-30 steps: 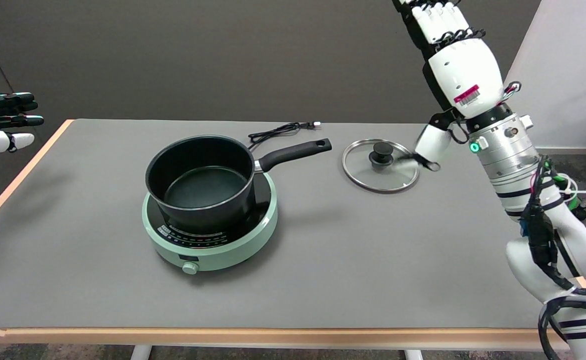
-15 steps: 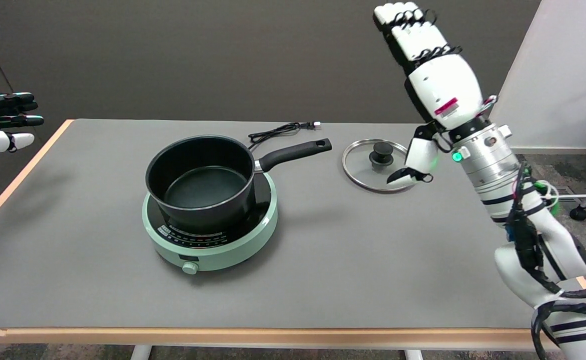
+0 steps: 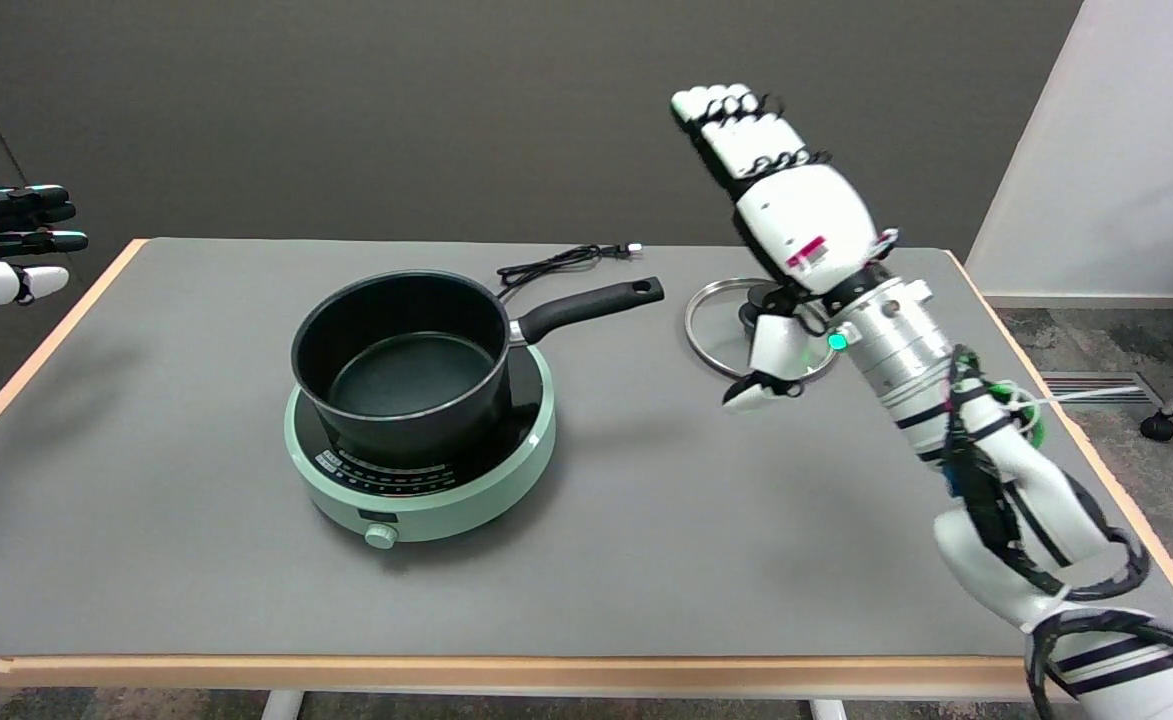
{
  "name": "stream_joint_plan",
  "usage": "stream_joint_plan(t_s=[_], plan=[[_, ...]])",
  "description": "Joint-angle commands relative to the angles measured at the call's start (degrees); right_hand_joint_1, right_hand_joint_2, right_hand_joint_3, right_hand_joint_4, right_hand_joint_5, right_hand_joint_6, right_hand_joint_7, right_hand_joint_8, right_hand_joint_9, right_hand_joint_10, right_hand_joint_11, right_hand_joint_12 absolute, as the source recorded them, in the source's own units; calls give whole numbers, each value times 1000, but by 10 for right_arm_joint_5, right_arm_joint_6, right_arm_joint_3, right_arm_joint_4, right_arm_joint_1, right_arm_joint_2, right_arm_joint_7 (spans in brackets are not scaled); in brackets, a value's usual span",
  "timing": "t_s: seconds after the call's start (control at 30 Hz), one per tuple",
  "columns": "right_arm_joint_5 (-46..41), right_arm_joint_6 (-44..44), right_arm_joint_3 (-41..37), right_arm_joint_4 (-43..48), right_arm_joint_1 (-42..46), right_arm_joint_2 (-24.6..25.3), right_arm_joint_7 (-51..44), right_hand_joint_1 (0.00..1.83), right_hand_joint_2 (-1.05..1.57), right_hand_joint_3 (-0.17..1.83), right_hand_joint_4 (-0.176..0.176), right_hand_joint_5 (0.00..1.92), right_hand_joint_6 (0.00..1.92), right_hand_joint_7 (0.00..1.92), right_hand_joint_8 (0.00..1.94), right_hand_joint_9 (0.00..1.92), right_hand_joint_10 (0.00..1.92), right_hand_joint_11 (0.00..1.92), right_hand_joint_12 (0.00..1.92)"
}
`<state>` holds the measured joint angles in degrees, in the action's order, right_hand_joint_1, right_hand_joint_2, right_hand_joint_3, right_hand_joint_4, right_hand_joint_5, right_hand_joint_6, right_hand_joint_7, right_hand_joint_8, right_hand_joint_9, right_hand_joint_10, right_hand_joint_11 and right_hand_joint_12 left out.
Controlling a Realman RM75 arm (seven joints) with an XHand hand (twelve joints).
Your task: Pick up the pot.
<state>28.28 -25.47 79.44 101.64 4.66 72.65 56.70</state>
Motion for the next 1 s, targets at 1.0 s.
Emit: stream_joint_plan(t_s=[1.0], plan=[[328, 431, 278, -35, -194, 99, -5, 1362, -809, 852, -36, 55, 55, 55, 55, 55, 55, 55, 55]])
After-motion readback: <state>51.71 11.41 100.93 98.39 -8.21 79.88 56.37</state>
